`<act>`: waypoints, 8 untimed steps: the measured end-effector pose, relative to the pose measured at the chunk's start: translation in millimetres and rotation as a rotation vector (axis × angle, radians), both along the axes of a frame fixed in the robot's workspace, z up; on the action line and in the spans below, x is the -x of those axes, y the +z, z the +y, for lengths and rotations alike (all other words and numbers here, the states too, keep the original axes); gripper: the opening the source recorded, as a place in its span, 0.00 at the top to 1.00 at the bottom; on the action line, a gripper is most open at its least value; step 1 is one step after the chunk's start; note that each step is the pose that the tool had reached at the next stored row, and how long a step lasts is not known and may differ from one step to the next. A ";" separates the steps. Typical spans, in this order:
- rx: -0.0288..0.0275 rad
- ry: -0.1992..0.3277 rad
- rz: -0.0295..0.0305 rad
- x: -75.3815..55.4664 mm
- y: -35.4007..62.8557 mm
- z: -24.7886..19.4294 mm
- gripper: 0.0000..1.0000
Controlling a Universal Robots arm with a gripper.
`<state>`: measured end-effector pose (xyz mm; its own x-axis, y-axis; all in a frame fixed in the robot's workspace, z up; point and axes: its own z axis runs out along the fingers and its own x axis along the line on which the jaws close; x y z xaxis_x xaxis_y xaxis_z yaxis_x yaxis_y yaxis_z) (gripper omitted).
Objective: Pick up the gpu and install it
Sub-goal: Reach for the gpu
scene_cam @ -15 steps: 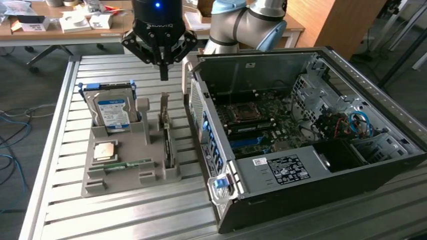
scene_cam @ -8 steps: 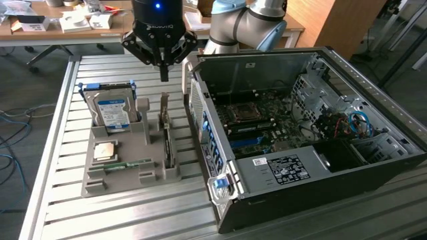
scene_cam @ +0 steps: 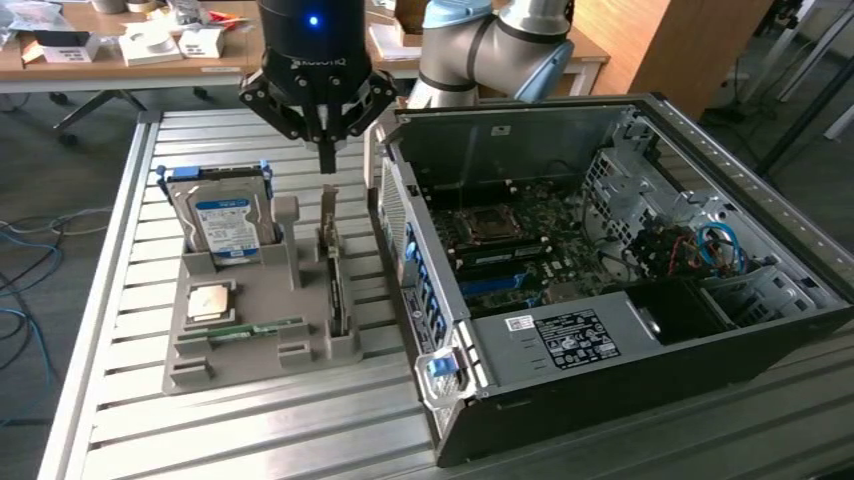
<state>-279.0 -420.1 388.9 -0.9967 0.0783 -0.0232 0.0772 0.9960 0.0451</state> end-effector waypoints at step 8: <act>0.0000 0.000 0.0000 3.5 0.0 -16.2 0.89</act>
